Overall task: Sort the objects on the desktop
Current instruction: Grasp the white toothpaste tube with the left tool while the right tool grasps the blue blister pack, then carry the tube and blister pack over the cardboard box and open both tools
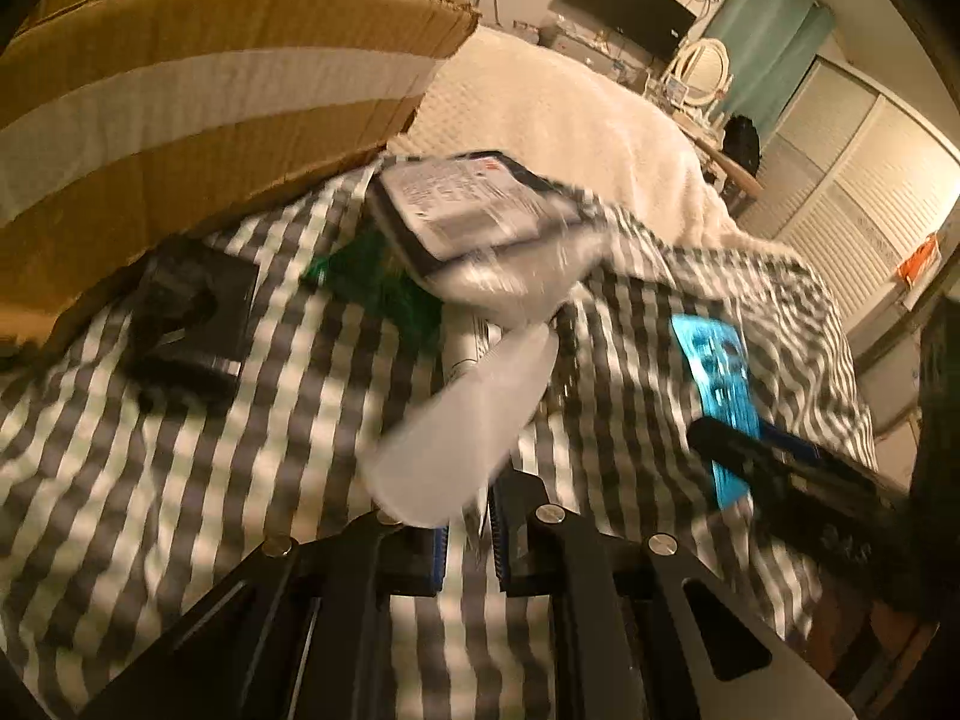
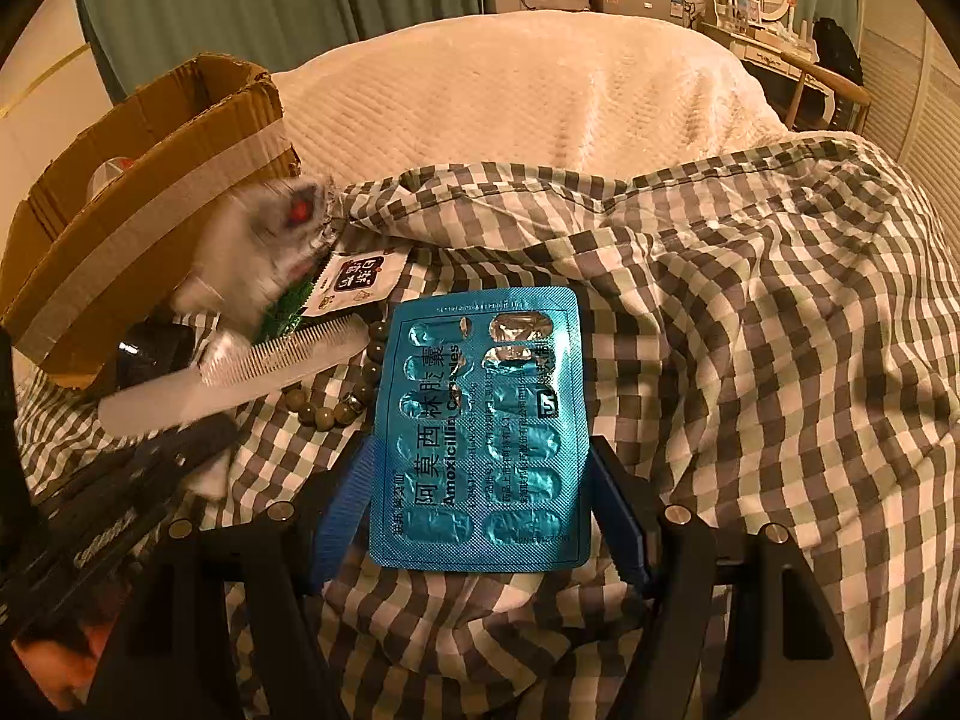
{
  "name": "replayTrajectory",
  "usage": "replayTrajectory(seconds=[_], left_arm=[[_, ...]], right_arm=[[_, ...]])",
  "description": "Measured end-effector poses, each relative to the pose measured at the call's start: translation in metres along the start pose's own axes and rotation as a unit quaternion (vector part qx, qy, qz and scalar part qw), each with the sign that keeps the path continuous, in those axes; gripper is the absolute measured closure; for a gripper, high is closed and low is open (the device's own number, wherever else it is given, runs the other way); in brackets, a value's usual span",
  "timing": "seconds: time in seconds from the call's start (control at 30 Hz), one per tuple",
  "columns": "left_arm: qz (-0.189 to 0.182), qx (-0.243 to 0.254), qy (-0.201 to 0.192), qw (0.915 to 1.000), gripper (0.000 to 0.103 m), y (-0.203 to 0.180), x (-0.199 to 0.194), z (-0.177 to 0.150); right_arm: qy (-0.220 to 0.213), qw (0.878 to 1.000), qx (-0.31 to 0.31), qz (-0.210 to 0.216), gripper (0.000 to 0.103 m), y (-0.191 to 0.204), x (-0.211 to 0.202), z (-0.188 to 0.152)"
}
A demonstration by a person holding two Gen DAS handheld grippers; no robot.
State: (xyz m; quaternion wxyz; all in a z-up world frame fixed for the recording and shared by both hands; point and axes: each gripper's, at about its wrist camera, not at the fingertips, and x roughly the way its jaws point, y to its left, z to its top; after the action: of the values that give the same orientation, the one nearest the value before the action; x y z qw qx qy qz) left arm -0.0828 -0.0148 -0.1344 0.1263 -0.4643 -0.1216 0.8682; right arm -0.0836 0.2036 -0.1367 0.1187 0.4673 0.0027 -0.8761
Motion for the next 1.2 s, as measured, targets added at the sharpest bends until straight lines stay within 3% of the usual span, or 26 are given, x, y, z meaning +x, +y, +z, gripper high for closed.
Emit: replayTrajectory(seconds=[0.17, 0.33, 0.53, 0.83, 1.2], left_arm=[[0.012, 0.021, 0.051, 0.9984, 0.092, -0.001, -0.001, -0.016], [0.021, 0.016, 0.039, 0.9989, 0.090, 0.002, 0.008, -0.011], [0.037, 0.046, 0.028, 0.9979, 0.091, -0.001, 0.022, -0.001], [0.005, 0.029, 0.037, 0.9989, 0.092, 0.002, -0.013, -0.017], [0.019, 0.029, -0.046, 0.9983, 0.092, 0.003, -0.081, -0.007]], right_arm=[[0.002, 1.000, 0.001, -0.001, 0.034, 0.000, -0.002, -0.003], [0.002, 1.000, -0.002, 0.002, 0.034, 0.001, -0.002, -0.004], [0.006, 1.000, 0.005, 0.006, 0.034, -0.001, 0.001, -0.004], [-0.006, 1.000, -0.004, 0.000, 0.034, 0.003, -0.008, -0.003], [-0.035, 0.999, -0.003, 0.012, 0.034, 0.015, -0.049, -0.009]])
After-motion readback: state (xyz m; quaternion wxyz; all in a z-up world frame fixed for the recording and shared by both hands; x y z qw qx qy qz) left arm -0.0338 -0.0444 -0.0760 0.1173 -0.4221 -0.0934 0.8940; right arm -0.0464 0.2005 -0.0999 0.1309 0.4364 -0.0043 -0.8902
